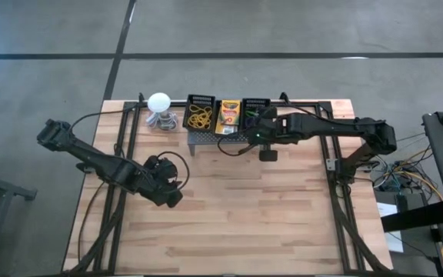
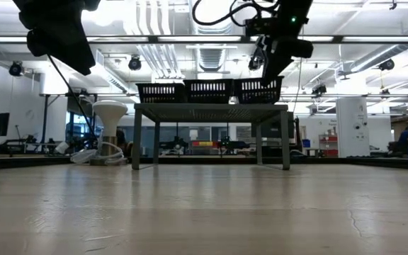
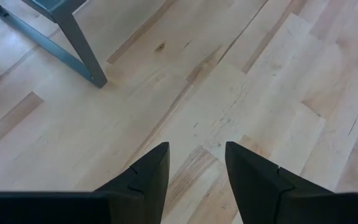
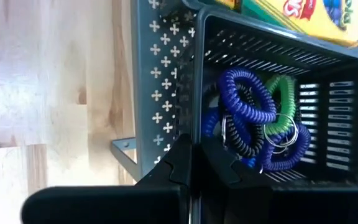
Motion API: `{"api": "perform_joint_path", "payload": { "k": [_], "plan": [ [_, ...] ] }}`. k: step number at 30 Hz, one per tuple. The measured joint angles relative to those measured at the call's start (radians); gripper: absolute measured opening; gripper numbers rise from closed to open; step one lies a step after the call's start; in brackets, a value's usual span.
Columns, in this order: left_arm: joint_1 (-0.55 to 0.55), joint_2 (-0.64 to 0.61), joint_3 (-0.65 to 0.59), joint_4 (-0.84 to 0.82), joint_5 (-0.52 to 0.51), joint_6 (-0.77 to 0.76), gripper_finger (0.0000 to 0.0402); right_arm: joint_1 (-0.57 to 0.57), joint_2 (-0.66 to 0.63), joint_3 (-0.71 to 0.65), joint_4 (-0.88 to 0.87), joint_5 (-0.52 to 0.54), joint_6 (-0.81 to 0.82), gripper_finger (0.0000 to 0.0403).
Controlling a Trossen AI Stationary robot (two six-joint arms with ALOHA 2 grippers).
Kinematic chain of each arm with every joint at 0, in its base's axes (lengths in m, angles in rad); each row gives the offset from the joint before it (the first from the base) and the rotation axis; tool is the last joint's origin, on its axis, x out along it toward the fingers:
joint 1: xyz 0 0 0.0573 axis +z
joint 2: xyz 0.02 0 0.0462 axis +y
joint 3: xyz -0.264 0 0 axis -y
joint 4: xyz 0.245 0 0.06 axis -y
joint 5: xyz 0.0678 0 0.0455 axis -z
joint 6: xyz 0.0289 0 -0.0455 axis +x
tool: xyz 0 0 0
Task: Pick & Place Office Desk Supplies
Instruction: Put the black bin on the shelf
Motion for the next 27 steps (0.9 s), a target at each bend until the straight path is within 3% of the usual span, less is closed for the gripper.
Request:
{"api": "perform_joint_path", "payload": {
  "k": [9,16,27],
  "plan": [
    [0.0,0.0,0.0,0.0,0.005,0.015,0.0163,-0.001,-0.028,-0.005,-0.007,-0.005,0.049,0.0016],
    [0.0,0.0,0.0,0.0,0.005,0.016,0.0163,0.0,-0.037,-0.007,0.011,-0.098,0.086,0.0049],
    [0.0,0.0,0.0,0.001,0.008,0.02,0.0163,0.0,-0.044,-0.009,0.0,-0.052,0.089,0.0111]
  ]
}}
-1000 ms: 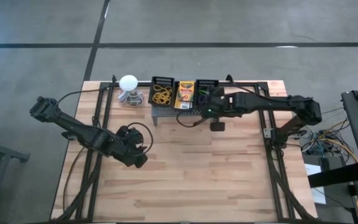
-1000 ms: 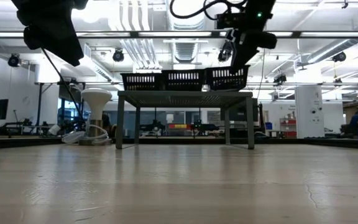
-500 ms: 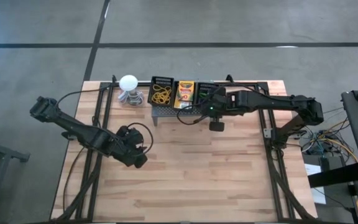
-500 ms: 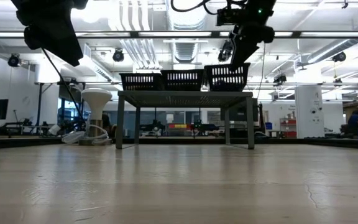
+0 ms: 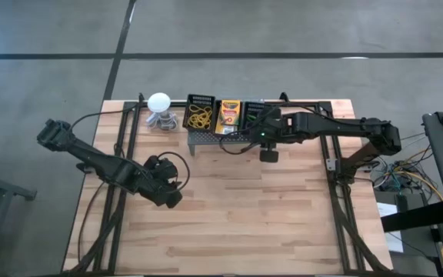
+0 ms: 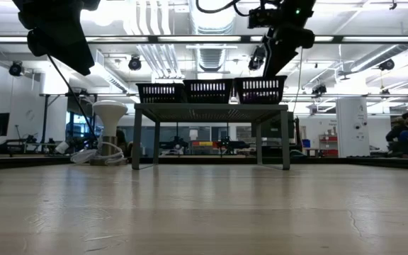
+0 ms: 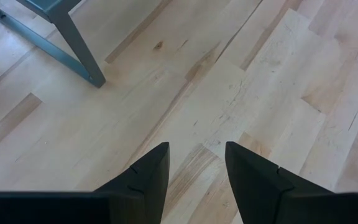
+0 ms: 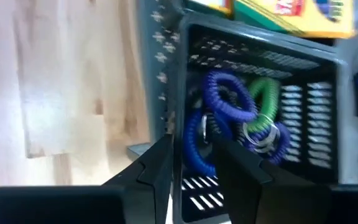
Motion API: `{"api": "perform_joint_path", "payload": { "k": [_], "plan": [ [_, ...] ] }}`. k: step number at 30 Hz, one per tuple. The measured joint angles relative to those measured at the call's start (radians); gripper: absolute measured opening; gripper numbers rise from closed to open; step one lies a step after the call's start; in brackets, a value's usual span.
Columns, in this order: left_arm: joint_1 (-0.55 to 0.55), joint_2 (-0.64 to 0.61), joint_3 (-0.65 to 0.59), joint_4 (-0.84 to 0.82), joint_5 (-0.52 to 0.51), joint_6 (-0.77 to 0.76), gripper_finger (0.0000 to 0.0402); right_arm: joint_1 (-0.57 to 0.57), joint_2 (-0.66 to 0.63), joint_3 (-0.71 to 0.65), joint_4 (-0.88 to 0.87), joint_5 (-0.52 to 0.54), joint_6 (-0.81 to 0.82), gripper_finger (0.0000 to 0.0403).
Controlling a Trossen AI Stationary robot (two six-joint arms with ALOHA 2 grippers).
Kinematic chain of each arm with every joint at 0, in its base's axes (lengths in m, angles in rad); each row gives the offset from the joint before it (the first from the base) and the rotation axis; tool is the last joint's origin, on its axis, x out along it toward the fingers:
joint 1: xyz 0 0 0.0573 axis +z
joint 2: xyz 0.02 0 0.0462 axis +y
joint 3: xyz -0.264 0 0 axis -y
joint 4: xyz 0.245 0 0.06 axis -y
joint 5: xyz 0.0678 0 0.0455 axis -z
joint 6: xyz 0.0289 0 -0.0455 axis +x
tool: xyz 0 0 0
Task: Pick & Place Office Desk Supplies
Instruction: Put the black bin on the shelf, then return to Home Position
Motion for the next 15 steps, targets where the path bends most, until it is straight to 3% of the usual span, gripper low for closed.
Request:
{"api": "perform_joint_path", "payload": {
  "k": [8,15],
  "plan": [
    [0.0,-0.001,0.009,0.0,0.0,0.009,0.0163,0.003,-0.106,0.005,-0.02,0.007,0.03,0.0127],
    [0.0,-0.004,0.05,0.001,-0.023,0.112,0.0163,0.037,-0.233,-0.039,0.001,-0.001,0.06,0.0123]
  ]
}}
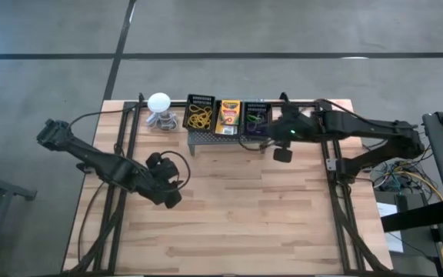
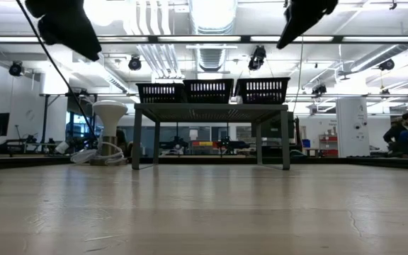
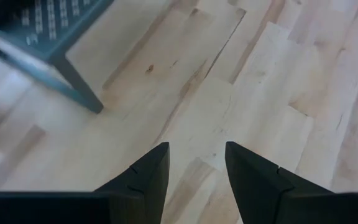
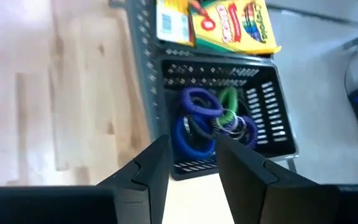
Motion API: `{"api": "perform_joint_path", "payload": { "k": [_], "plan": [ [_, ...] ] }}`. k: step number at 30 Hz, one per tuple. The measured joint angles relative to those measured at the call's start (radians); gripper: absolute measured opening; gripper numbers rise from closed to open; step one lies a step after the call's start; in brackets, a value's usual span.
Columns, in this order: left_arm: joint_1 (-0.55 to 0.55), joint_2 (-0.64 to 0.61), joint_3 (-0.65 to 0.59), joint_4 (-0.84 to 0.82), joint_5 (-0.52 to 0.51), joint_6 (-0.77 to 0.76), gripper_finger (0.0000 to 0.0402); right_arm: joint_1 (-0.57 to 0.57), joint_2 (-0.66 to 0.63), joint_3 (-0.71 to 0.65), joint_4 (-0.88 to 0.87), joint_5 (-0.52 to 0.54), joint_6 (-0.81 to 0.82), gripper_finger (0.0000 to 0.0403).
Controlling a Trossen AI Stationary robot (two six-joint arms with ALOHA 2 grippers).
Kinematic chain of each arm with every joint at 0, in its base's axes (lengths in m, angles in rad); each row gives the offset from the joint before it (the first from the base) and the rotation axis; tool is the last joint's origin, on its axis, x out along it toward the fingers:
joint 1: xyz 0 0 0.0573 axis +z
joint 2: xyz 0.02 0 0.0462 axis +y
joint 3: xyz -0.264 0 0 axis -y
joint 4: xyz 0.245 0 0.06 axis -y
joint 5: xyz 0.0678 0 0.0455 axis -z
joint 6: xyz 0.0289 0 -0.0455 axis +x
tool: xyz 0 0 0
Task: Pick & Place Office Desk Supplies
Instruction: Return to Home Position
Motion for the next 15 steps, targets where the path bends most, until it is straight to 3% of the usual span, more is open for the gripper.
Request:
{"api": "perform_joint_path", "payload": {
  "k": [11,15],
  "plan": [
    [0.0,-0.001,0.013,-0.01,-0.003,0.328,0.0163,0.084,-0.344,-0.362,0.305,-0.003,0.05,0.0109],
    [0.001,-0.001,0.013,-0.012,-0.003,0.439,0.0163,0.083,-0.501,-0.498,0.409,-0.06,0.082,0.0113]
  ]
}}
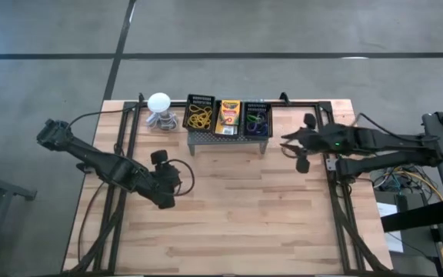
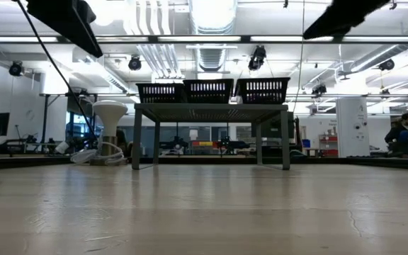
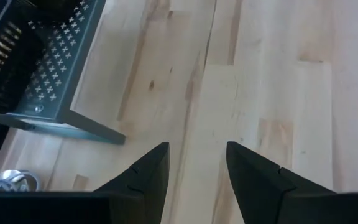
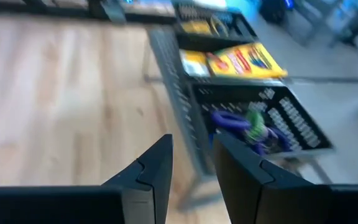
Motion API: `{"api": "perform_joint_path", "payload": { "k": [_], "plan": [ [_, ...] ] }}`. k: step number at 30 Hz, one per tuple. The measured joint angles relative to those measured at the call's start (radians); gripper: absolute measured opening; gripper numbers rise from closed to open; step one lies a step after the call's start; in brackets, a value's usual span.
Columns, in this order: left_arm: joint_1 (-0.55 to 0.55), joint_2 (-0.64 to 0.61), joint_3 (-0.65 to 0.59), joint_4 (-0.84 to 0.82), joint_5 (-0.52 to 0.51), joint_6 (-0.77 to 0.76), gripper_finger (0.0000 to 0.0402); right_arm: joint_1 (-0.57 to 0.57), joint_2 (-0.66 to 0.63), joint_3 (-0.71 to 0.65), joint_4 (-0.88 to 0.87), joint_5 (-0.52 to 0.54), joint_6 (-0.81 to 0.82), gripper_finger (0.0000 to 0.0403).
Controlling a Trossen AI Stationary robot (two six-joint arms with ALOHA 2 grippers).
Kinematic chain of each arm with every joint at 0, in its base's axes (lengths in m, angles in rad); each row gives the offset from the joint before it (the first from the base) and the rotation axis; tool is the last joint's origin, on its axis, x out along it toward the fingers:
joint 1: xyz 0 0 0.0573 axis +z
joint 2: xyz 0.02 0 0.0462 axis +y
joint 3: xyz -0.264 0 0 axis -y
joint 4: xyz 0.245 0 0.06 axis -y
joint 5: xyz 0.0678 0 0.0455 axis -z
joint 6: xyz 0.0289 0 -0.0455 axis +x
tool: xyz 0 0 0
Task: Pick & Place Office Desk Supplies
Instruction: Return to Home Position
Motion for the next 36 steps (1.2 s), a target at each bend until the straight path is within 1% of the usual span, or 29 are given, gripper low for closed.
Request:
{"api": "perform_joint_path", "payload": {
  "k": [4,6,10,14,17,22,28,32,36],
  "plan": [
    [0.001,0.0,0.0,0.0,-0.03,-0.021,0.0163,0.0,-0.149,-0.122,0.114,-0.093,0.038,0.0117],
    [0.001,0.0,0.0,0.001,-0.06,-0.054,0.0163,0.0,-0.213,-0.179,0.163,-0.122,0.058,0.0119],
    [0.001,0.0,0.0,0.001,-0.125,-0.111,0.0163,0.0,-0.318,-0.279,0.229,-0.134,0.083,0.0116],
    [0.001,0.0,0.0,0.004,-0.151,-0.128,0.0163,0.0,-0.401,-0.358,0.273,-0.139,0.095,0.0112],
    [0.001,0.0,0.0,0.004,-0.184,-0.181,0.0163,0.0,-0.452,-0.416,0.314,-0.14,0.104,0.0109],
    [0.001,0.0,0.0,0.003,-0.249,-0.231,0.0163,0.0,-0.518,-0.531,0.442,-0.142,0.127,0.0112],
    [0.002,0.0,0.0,0.004,-0.317,-0.271,0.0163,0.0,-0.56,-0.661,0.56,-0.141,0.177,0.0118],
    [0.002,0.0,0.0,0.004,-0.323,-0.3,0.0163,0.0,-0.566,-0.739,0.656,-0.141,0.202,0.0117],
    [0.002,-0.007,0.0,0.004,-0.324,-0.374,0.0163,0.0,-0.565,-0.807,0.769,-0.141,0.205,0.0114]
  ]
}}
